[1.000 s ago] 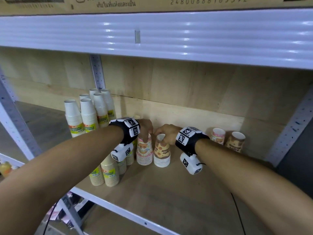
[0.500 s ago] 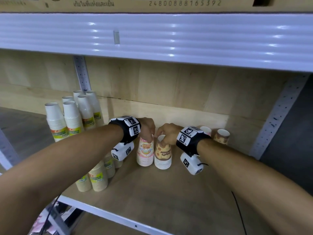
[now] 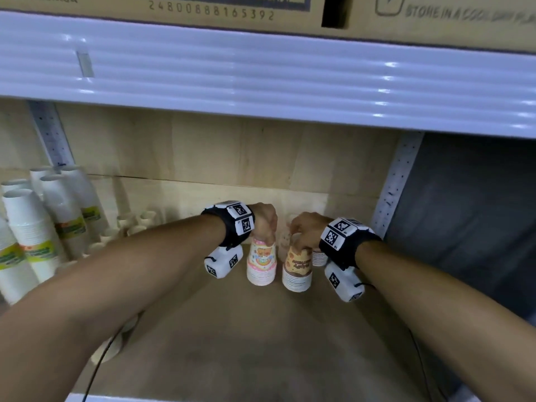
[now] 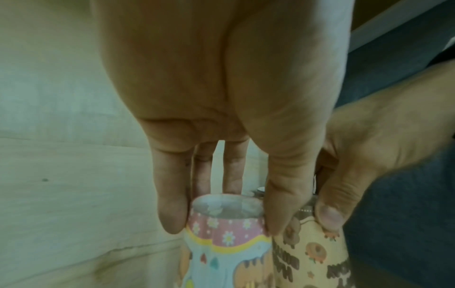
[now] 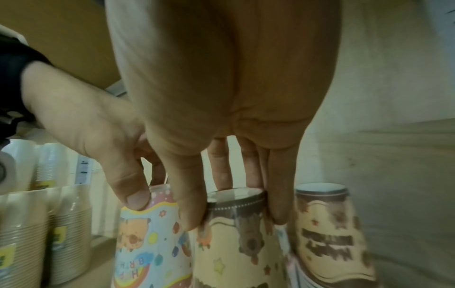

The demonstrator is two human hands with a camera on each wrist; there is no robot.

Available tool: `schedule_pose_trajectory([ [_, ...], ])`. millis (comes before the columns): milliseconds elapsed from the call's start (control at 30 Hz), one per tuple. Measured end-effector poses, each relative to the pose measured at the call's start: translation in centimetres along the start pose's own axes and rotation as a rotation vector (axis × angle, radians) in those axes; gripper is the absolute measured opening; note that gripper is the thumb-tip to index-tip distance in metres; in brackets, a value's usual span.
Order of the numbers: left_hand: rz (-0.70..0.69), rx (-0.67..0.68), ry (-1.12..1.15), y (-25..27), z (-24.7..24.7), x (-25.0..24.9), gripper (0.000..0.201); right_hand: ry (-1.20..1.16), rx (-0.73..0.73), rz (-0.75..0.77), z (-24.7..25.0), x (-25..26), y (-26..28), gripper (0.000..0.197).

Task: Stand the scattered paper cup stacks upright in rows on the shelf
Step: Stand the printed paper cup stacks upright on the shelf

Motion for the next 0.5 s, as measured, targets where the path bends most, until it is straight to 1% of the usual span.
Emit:
schedule_pose_trajectory([
  [167,-0.051,-0.031,-0.031,-1.6,-0.4,-2.7,0.047,-0.016,-0.03,-0.057,0.0,-3.0,0.9,0.036],
  [267,-0.074,-0.046,-0.026,-2.2,-0.8,-3.9,0.045,-0.052,-0.056,-0.043,-0.2,-4.3,1.4,0.026],
  [400,-0.091,-0.051,-0.005,-2.9,-1.2,-5.0,0.04,-0.076,-0.132,-0.07,-0.5,-5.7,1.8,0.04],
  [467,-0.1,-0.058,-0.004,-3.5,-1.5,-5.2,0.021,-0.108,-0.115,-0.063,-0.5,-6.0,1.8,0.047],
  [500,-0.098,-0.054,0.007,-3.9,-1.7,-5.3,0.016,-0.129,-0.103,-0.067,-0.4,-6.1,1.9,0.049],
])
Point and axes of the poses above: each hand's wrist, its own y-axis away from the middle knuckle, its own z-axis out of the back of the hand, x = y × z, the point moved 2 cm from there along -y, towards the middle knuckle, and after that the axes turned 1 degree about -y, right-handed, at the moved point
